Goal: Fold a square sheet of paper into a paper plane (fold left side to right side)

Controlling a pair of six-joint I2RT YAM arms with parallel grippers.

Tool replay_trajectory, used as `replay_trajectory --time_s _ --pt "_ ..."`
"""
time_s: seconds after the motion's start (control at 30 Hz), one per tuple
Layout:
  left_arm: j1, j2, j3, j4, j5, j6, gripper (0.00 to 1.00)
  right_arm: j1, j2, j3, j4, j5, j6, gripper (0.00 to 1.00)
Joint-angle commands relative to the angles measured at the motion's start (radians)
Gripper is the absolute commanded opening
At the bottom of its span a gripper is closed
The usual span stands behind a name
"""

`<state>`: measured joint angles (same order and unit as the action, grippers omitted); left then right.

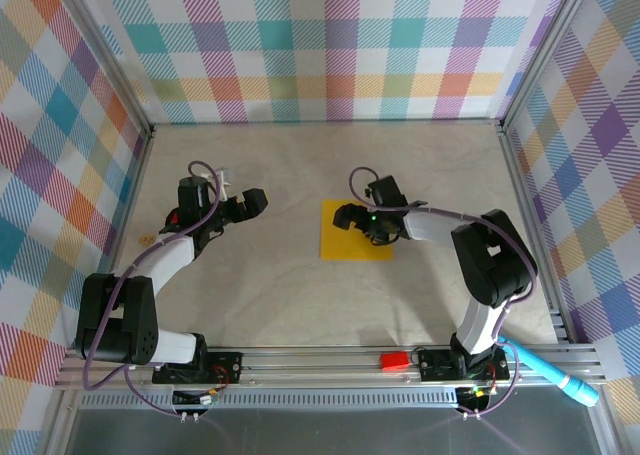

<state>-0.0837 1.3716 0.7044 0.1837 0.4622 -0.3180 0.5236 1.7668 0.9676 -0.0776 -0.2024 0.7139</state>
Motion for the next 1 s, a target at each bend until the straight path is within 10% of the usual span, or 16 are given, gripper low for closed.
replay_trajectory --time_s 0.0,0.6,0.97 --pt "-0.01 -0.011 0.045 -0.032 0.008 0.024 1.0 0.037 0.021 -0.048 -0.094 0.013 0.088 0.99" --pt "-0.233 -0.017 0.231 -0.398 -0.072 0.055 0.87 -0.036 -0.065 0.182 -0.396 0.263 -0.267 0.99" --pt "-0.47 0.191 0.165 -0.142 -0.025 -0.227 0.64 -0.127 0.111 0.317 -0.411 0.193 -0.371 0.99"
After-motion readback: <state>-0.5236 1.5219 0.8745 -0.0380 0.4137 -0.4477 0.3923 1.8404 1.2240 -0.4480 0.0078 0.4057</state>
